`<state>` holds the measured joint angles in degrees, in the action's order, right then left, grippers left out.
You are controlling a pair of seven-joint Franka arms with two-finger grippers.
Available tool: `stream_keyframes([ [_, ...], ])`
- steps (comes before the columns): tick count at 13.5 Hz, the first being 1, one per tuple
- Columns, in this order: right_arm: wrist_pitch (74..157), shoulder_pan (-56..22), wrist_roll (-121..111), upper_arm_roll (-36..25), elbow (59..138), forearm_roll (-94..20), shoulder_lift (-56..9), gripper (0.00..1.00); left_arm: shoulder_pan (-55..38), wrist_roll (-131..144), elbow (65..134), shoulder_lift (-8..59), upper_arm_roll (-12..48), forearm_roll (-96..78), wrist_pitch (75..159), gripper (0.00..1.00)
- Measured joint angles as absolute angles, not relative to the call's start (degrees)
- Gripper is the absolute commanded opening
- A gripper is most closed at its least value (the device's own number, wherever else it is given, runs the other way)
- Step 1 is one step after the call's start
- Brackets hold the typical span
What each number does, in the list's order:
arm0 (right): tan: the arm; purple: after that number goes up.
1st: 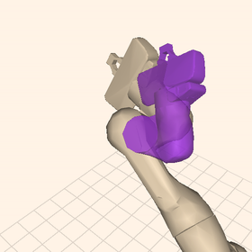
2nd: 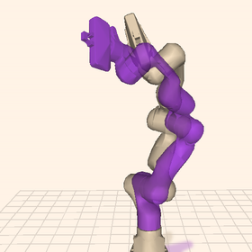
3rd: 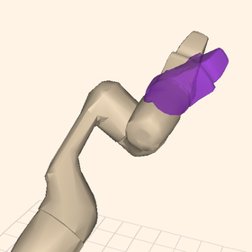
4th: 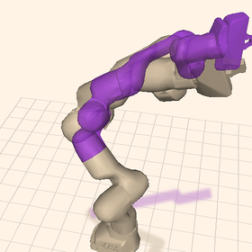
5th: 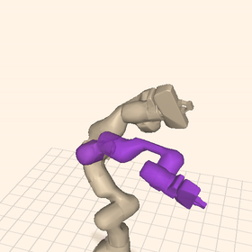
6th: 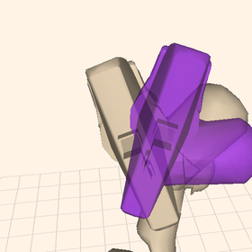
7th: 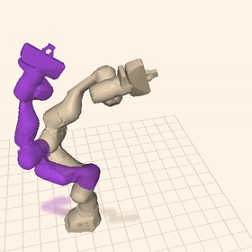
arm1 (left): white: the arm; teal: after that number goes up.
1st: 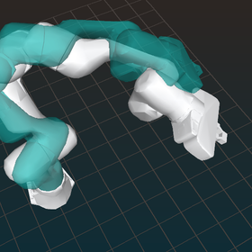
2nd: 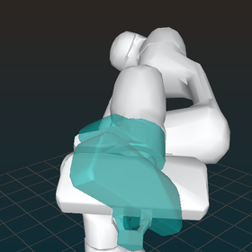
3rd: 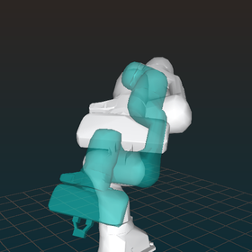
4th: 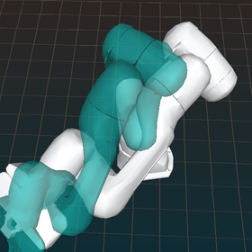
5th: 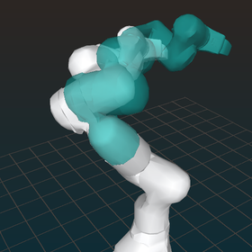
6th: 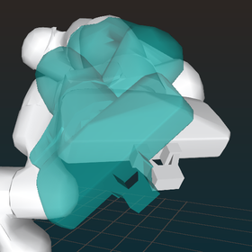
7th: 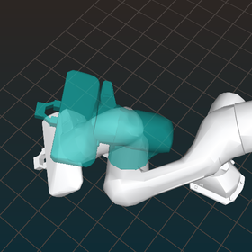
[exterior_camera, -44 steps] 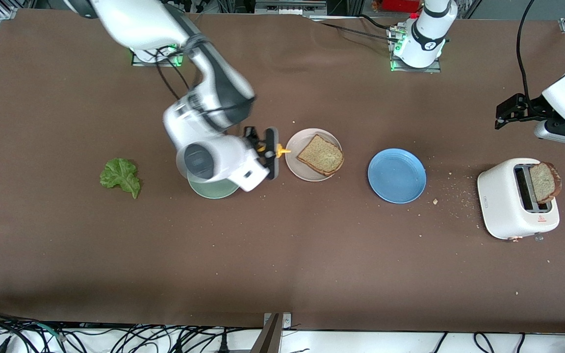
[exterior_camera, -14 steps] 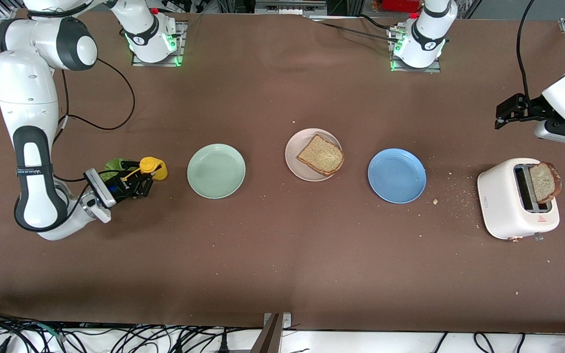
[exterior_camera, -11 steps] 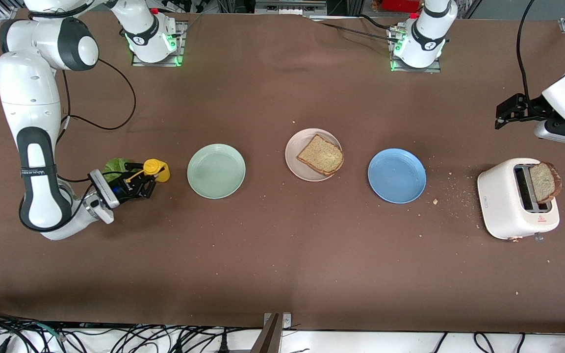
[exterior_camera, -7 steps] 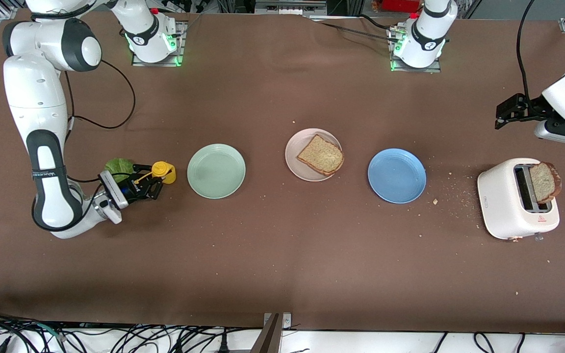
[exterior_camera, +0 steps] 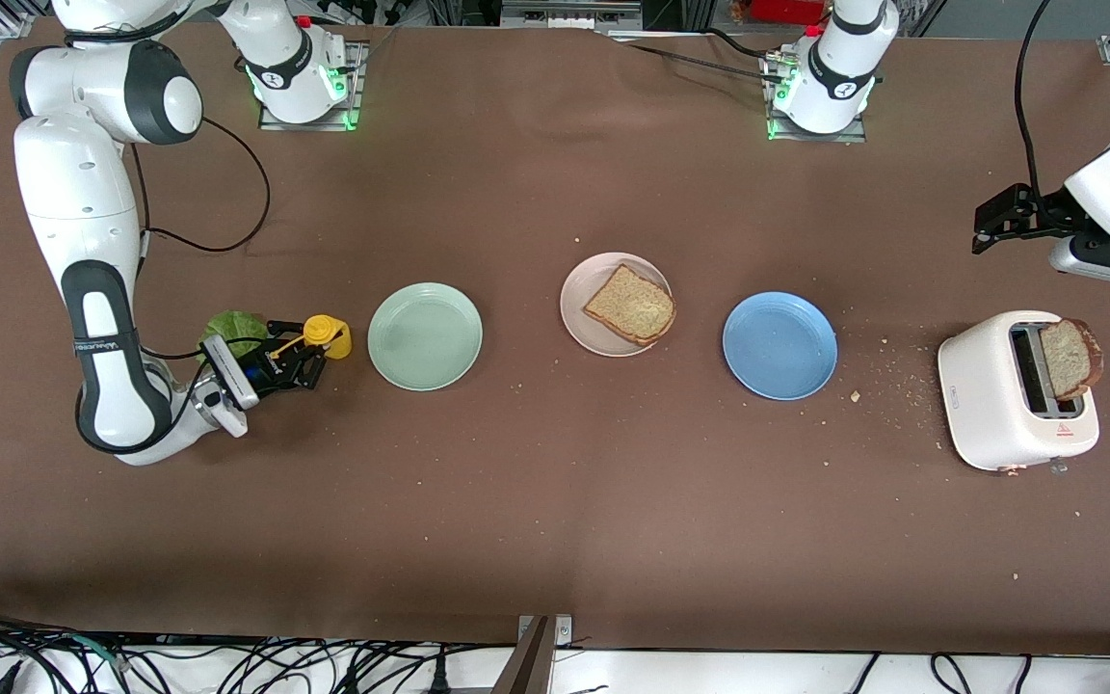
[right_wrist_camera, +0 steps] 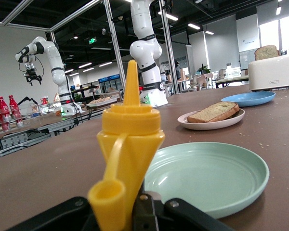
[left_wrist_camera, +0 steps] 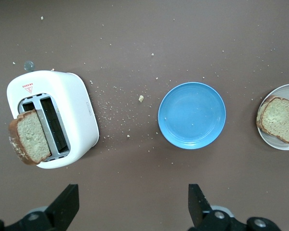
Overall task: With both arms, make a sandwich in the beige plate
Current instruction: 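Open the right gripper to release the mustard bottle upright, then move the open right gripper to the green lettuce leaf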
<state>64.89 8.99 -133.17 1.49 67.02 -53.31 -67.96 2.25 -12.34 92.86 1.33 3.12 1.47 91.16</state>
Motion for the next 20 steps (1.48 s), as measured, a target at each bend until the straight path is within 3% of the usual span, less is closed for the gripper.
stream_keyframes([
  [1, 64.9, 9.0, -133.2, 1.5, 67.1, -53.4, -68.0, 0.6, 2.2, -12.3, 92.9, 1.3, 3.1, 1.5, 91.2, 1.0],
  [2, 64.9, 9.0, -133.1, 1.5, 67.2, -53.5, -68.0, 0.99, 2.2, -12.3, 92.9, 1.3, 3.1, 1.5, 91.1, 1.0],
  [7, 65.0, 10.3, -129.5, 1.0, 66.8, -53.1, -68.0, 1.0, 2.2, -12.3, 92.9, 1.3, 3.1, 1.5, 91.1, 1.0],
  [12, 62.2, 12.4, -123.4, -2.7, 61.1, -49.6, -67.1, 1.0, 2.2, -12.3, 92.9, 1.3, 3.1, 1.5, 91.1, 1.0],
  [16, 59.7, 12.5, -111.6, -7.4, 53.5, -48.5, -63.4, 1.0, 2.2, -12.3, 92.9, 1.3, 3.1, 1.5, 91.1, 1.0],
  [20, 60.1, 12.2, -95.3, -8.5, 51.6, -44.0, -58.6, 1.0, 2.2, -12.3, 92.9, 1.3, 3.1, 1.5, 91.1, 1.0],
])
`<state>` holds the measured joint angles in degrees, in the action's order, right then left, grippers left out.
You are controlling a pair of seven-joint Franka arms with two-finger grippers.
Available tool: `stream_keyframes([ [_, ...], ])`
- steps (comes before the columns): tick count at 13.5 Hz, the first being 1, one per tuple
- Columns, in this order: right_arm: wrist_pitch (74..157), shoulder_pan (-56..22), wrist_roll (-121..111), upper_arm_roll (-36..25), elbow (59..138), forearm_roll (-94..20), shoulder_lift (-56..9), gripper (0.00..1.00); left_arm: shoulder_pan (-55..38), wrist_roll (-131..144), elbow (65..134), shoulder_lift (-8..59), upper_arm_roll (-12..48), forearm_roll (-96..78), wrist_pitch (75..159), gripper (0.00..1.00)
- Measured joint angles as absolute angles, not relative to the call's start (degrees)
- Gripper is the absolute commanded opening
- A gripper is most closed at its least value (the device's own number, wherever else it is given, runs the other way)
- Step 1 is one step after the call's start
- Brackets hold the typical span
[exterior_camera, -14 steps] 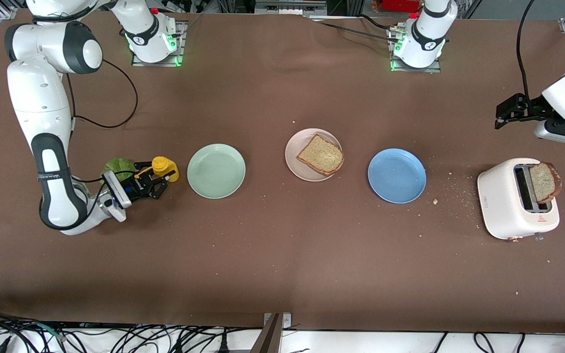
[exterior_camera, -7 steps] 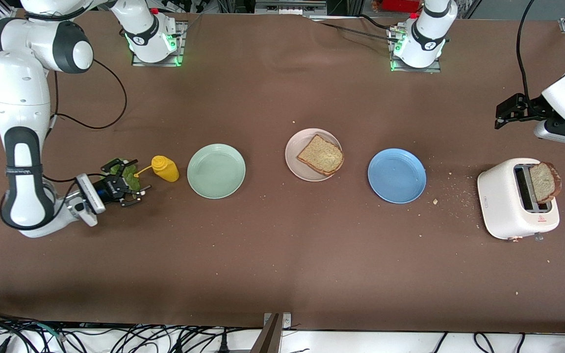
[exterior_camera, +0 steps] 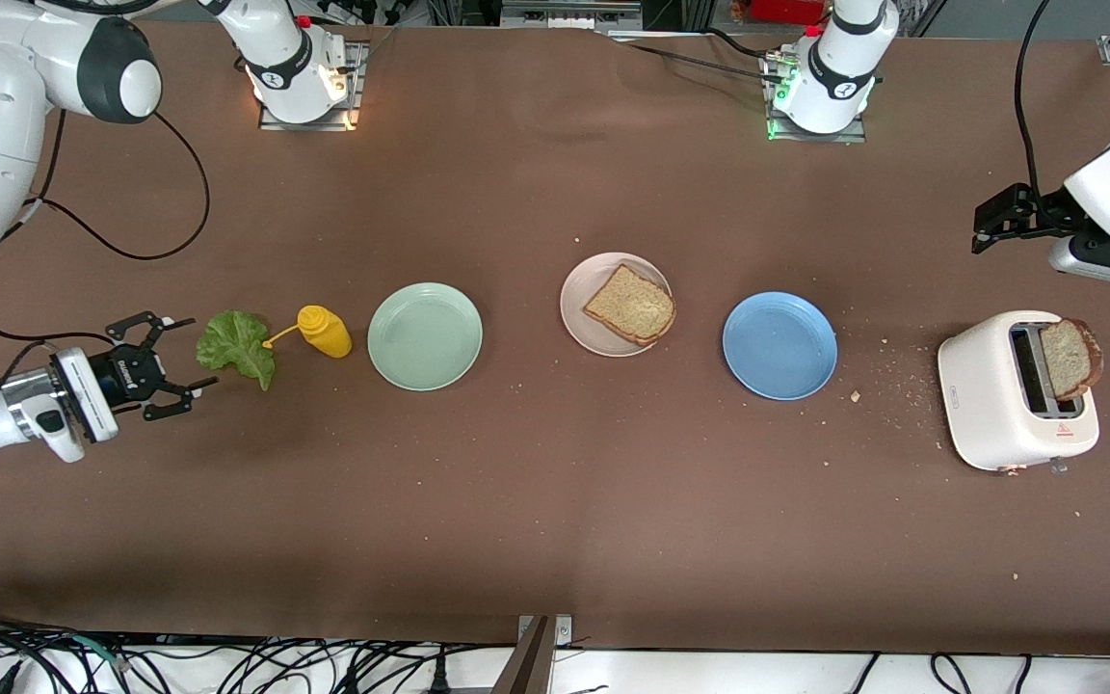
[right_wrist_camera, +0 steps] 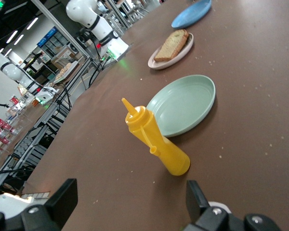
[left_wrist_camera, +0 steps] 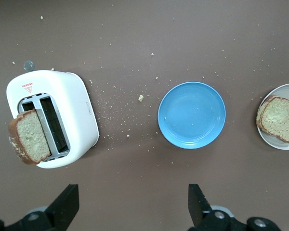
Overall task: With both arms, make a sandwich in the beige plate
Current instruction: 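Move the open right gripper to the green lettuce leaf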
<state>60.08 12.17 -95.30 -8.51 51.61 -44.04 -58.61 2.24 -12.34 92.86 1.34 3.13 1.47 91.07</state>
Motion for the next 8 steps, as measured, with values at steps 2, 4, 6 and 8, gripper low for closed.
stream_keyframes([
  [2, 62.1, 11.3, -85.4, -8.5, 51.0, -39.1, -55.6, 1.0, 2.2, -12.3, 92.9, 1.3, 3.1, 1.5, 91.1, 1.0],
  [4, 64.9, 9.9, -76.9, -8.5, 50.8, -33.6, -52.5, 1.0, 2.2, -12.3, 92.9, 1.3, 3.1, 1.5, 91.0, 1.0],
  [6, 66.5, 8.4, -68.5, -8.5, 50.8, -30.3, -50.7, 1.0, 2.2, -12.3, 92.9, 1.3, 3.1, 1.5, 91.0, 1.0],
  [8, 67.3, 7.5, -61.0, -8.5, 50.8, -28.4, -50.4, 1.0, 2.2, -12.3, 92.9, 1.3, 3.1, 1.5, 91.0, 1.0],
])
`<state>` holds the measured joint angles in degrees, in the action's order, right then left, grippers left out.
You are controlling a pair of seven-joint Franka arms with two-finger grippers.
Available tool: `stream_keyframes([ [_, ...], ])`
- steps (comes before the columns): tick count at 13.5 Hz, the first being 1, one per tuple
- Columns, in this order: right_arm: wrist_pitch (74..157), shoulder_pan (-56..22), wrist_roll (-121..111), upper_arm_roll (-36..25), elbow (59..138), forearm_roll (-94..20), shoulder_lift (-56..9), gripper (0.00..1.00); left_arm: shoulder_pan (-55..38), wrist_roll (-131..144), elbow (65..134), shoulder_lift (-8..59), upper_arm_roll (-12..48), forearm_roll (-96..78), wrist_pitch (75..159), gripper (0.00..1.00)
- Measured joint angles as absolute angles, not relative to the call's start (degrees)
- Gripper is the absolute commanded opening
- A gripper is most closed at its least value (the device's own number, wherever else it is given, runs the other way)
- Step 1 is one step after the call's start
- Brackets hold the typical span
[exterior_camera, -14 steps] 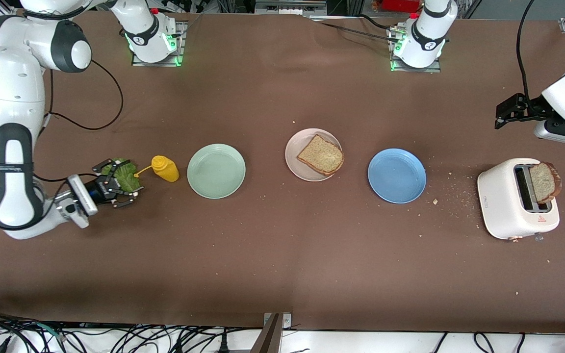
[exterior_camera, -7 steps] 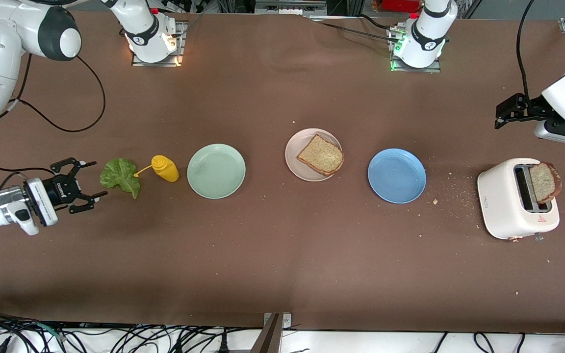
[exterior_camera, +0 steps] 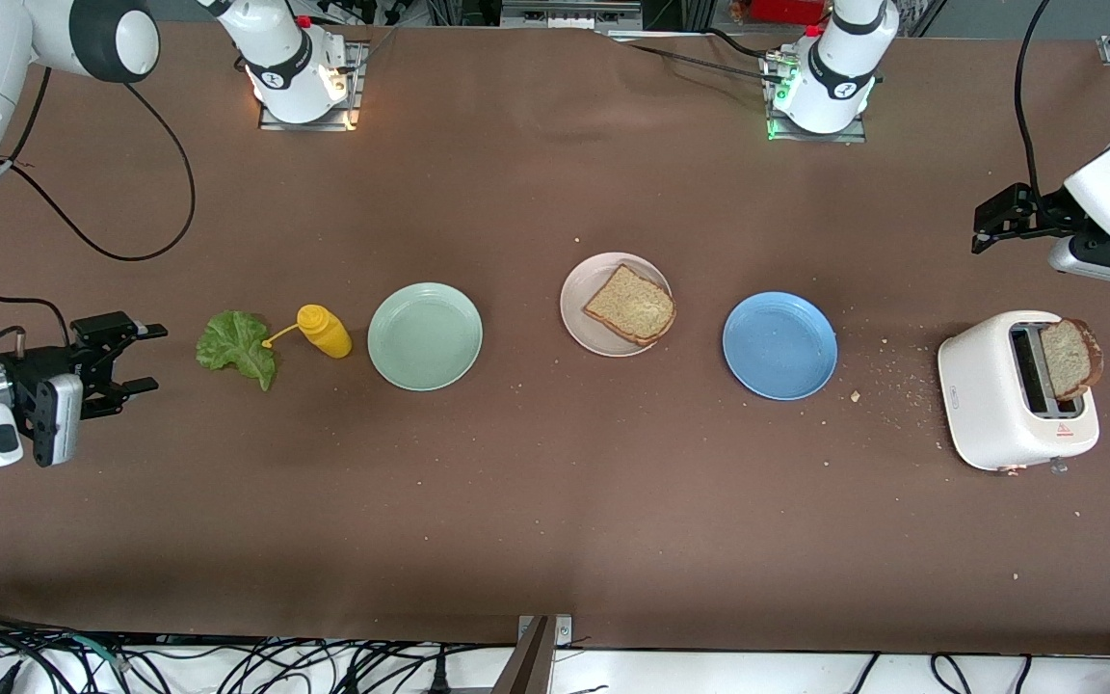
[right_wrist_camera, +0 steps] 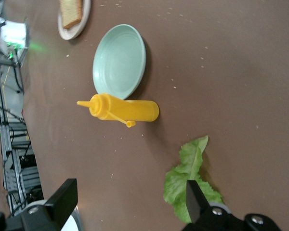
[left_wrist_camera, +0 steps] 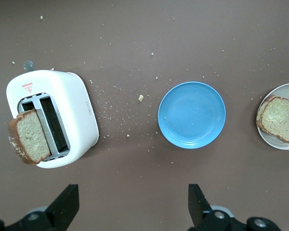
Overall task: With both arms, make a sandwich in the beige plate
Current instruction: 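Move the open right gripper to the green lettuce leaf, then lower the right gripper and close it on the lettuce leaf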
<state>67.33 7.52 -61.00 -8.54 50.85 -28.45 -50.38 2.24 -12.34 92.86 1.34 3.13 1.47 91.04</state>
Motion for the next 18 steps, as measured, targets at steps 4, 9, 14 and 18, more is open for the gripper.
stream_keyframes([
  [4, 71.9, 5.2, -52.6, -8.5, 51.0, -19.1, -50.4, 1.0, 2.2, -12.3, 92.9, 1.3, 3.1, 1.5, 91.0, 1.0],
  [9, 83.4, -0.9, -38.2, -8.2, 55.2, -6.0, -48.1, 1.0, 2.2, -12.3, 92.9, 1.3, 3.1, 1.5, 91.0, 1.0],
  [14, 97.7, -3.8, -33.4, -4.9, 75.1, 3.9, -37.2, 1.0, 2.2, -12.3, 92.9, 1.3, 3.1, 1.5, 91.0, 1.0],
  [18, 104.7, -3.4, -33.4, -4.9, 85.6, 4.2, -29.7, 1.0, 2.2, -12.3, 92.9, 1.3, 3.1, 1.5, 91.0, 1.0],
])
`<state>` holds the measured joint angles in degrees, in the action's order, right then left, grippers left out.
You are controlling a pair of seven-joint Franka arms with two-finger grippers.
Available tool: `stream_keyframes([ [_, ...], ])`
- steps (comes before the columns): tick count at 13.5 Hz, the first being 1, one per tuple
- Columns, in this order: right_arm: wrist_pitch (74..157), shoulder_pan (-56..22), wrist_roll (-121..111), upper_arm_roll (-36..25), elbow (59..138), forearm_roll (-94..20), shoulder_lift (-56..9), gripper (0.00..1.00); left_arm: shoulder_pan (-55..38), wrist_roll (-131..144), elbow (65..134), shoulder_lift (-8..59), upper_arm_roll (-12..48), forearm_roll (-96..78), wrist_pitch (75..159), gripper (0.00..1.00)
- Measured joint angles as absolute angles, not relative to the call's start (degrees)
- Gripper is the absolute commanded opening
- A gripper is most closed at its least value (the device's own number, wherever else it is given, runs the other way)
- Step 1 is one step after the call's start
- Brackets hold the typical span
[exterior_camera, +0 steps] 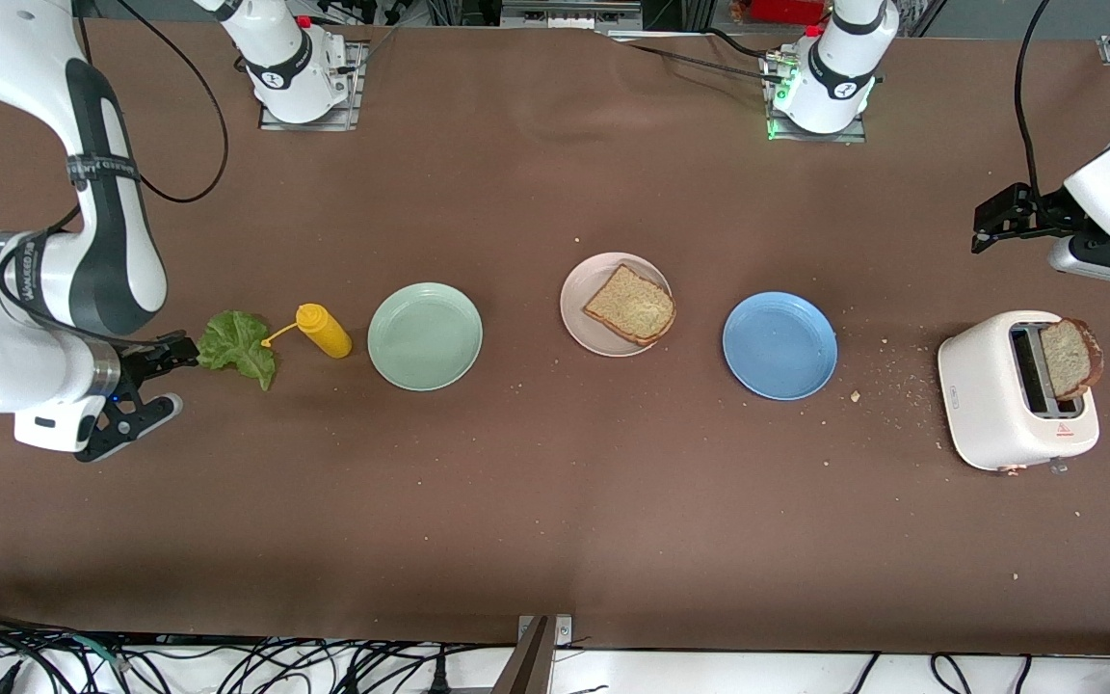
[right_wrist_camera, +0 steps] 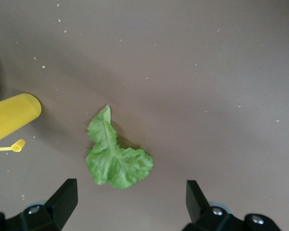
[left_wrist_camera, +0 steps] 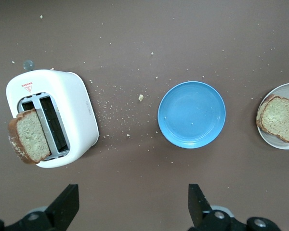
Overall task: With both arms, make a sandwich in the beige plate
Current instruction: 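Lower the right gripper and close it on the lettuce leaf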
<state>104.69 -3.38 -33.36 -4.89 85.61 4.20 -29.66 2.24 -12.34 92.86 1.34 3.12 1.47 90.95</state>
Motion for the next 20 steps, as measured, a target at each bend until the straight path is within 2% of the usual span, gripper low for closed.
stream_keyframes([
  [5, 111.7, -3.0, -24.9, -4.9, 97.1, 4.2, -23.4, 1.0, 2.2, -12.3, 92.9, 1.3, 3.1, 1.5, 90.9, 1.0],
  [10, 114.2, -3.0, -2.2, -3.1, 101.1, 4.5, -23.8, 1.0, 2.2, -12.3, 92.9, 1.3, 3.1, 1.5, 90.9, 1.0],
  [13, 115.6, -2.9, 5.1, -3.0, 101.7, 4.7, -26.3, 1.0, 2.2, -12.3, 92.9, 1.3, 3.1, 1.5, 90.7, 1.0],
  [20, 124.9, -2.1, 8.5, -3.0, 102.1, 4.8, -35.7, 1.0, 2.3, -12.3, 92.9, 1.4, 3.0, 1.5, 89.8, 1.0],
])
